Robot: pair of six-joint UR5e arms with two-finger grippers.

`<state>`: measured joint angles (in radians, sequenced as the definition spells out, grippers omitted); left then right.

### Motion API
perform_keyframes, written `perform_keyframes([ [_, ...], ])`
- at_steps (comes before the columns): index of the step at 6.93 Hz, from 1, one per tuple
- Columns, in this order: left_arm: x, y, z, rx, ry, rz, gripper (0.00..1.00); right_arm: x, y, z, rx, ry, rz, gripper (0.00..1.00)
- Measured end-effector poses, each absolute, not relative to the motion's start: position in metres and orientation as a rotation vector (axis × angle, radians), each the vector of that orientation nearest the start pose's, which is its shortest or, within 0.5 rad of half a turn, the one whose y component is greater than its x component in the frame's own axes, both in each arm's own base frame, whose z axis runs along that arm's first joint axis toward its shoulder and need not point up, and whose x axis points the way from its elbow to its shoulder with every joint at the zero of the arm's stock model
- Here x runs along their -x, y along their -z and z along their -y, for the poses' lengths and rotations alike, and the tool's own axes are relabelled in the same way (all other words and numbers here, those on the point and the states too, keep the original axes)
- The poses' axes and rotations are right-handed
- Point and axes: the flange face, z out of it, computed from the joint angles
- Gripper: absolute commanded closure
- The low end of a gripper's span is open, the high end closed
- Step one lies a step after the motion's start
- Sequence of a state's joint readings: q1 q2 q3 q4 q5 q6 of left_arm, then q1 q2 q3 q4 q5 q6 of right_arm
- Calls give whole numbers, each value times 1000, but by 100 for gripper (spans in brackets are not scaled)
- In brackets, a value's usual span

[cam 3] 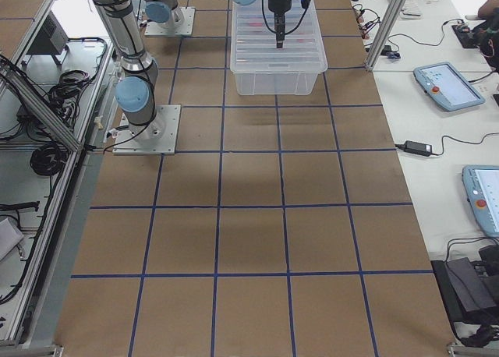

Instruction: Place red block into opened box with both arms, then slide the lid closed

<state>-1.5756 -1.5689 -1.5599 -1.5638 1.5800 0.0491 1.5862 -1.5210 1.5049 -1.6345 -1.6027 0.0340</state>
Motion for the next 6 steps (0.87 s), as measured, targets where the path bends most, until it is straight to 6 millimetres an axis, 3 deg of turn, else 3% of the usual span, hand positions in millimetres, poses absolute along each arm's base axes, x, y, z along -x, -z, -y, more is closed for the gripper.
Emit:
perform_keyframes([
  [2,135,-495,491,-85,5,-3132,0,-139,-496,521,-29,136,-3165,0],
  [3,135,-494,490,-85,-34,-3133,0,-139,-478,526,-22,165,-3162,0],
  [6,135,-492,491,-84,-67,-3133,0,-137,-383,553,-11,225,-3177,0],
])
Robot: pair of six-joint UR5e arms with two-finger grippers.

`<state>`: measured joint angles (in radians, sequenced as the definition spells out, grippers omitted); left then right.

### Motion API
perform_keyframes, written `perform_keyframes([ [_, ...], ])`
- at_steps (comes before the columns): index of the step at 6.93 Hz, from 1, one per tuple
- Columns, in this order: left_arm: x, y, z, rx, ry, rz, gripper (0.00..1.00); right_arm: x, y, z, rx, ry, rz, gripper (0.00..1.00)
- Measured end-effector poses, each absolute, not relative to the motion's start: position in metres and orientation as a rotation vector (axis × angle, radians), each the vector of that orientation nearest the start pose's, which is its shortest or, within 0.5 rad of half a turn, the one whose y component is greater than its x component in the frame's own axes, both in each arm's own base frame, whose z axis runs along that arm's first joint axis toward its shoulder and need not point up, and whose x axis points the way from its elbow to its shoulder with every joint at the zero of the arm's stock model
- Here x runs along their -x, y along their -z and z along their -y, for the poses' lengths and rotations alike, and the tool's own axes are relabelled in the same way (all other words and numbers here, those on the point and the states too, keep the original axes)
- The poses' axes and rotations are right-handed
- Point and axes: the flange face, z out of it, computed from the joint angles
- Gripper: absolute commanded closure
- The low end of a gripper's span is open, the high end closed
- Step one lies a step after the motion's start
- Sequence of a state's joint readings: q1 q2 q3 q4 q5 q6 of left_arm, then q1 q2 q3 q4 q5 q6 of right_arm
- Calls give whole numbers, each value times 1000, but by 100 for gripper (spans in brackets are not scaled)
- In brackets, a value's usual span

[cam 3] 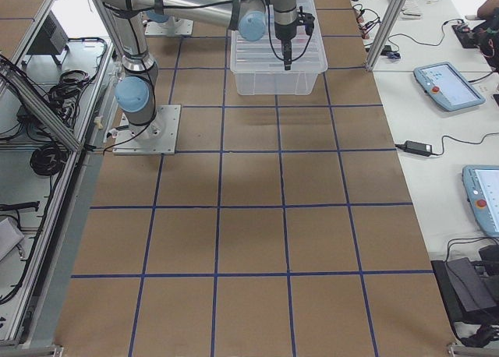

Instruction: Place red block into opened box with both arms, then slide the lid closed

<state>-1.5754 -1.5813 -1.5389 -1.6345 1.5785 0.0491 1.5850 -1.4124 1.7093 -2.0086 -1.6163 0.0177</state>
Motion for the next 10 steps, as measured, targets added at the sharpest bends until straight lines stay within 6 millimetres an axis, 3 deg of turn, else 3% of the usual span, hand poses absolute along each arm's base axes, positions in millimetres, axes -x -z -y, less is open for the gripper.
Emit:
perform_keyframes([
  [2,135,-493,492,-84,-64,-3133,0,-134,-361,559,-10,193,-3205,0],
  [5,135,-493,492,-84,-65,-3134,0,-118,-354,560,24,181,-3278,0],
  [8,133,-497,492,-79,-53,-3135,0,-59,-350,564,-10,167,-3384,0],
  [10,107,-513,507,7,3,-3135,0,-24,-351,568,-36,185,-3402,0],
])
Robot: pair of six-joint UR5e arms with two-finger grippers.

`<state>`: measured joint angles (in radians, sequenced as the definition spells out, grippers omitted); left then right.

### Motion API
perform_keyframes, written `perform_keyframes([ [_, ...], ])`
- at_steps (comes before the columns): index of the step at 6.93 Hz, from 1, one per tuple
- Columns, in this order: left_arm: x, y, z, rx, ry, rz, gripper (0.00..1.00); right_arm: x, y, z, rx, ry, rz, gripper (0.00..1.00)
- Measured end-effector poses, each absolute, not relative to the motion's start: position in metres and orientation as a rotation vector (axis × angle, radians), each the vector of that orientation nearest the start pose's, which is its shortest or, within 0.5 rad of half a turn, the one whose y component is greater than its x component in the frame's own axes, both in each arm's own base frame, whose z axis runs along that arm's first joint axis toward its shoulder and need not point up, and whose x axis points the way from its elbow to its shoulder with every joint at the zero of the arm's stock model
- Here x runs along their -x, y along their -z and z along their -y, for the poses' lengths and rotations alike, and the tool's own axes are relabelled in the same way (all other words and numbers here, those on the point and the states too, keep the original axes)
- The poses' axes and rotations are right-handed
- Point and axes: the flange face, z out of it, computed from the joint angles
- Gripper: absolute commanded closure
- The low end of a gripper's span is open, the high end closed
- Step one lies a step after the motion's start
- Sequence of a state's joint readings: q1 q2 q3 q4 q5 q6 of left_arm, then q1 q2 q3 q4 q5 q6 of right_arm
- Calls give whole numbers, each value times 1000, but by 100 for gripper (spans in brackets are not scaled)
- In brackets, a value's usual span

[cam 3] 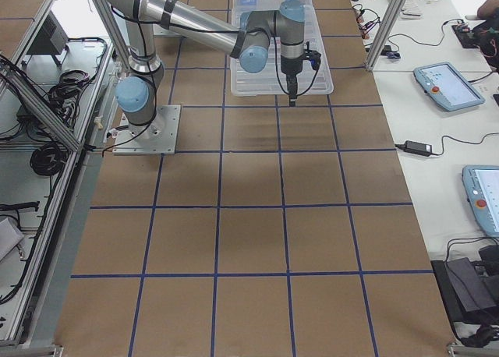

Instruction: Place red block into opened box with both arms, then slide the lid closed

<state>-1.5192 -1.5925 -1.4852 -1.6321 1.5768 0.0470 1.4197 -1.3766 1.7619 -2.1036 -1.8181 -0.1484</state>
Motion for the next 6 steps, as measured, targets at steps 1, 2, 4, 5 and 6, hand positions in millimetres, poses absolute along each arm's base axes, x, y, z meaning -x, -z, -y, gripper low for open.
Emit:
perform_keyframes([
  [1,79,-510,516,92,-22,-3139,0,-11,-352,569,-43,188,-3407,0],
  [2,49,-498,523,142,-74,-3146,0,-2,-352,570,-46,186,-3410,0],
  [4,-11,-455,539,170,-168,-3169,0,15,-353,570,-25,174,-3416,0],
  [5,-46,-426,548,183,-168,-3193,0,20,-354,570,-17,170,-3417,0],
  [6,-79,-397,555,156,-122,-3218,0,21,-357,571,-10,171,-3415,0],
])
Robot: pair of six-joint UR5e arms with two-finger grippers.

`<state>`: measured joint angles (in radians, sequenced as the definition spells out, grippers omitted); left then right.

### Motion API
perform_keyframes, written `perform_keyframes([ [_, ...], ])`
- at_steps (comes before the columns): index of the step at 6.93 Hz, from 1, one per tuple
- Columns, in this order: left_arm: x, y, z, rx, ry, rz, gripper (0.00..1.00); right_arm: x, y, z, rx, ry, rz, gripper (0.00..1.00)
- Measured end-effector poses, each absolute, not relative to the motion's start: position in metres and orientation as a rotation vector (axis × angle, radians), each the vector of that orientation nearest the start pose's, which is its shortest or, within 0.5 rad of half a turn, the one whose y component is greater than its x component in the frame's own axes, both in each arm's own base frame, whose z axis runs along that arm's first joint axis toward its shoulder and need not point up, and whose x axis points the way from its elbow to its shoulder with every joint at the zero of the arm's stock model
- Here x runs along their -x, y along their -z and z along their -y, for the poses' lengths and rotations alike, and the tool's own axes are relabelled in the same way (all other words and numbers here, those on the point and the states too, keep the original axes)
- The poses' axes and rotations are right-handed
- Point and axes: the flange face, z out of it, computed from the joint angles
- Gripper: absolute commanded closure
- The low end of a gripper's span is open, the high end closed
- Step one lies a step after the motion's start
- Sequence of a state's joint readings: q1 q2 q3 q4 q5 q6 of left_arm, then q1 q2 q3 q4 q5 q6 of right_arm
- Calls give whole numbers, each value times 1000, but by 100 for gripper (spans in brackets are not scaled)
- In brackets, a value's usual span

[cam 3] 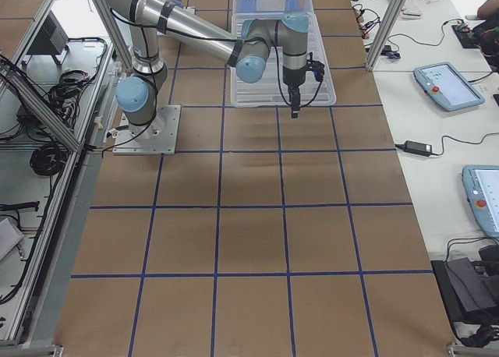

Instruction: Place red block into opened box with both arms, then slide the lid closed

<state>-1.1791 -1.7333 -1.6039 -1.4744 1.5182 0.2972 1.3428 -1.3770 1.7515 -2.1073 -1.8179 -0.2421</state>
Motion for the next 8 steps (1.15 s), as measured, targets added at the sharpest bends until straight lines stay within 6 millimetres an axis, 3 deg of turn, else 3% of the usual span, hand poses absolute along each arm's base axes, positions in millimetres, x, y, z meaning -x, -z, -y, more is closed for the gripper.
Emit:
perform_keyframes([
  [2,-132,-335,564,103,27,-3204,0,4,-375,573,13,227,-3382,0],
  [3,-145,-303,565,109,68,-3188,0,-19,-397,569,54,232,-3335,0],
  [5,-151,-251,565,189,49,-3184,3,-79,-467,541,51,118,-3224,0],
  [6,-151,-234,564,246,13,-3189,10,-102,-491,531,-12,59,-3185,0],
  [8,-153,-205,566,292,-44,-3190,13,-123,-499,527,-80,0,-3161,0],
])
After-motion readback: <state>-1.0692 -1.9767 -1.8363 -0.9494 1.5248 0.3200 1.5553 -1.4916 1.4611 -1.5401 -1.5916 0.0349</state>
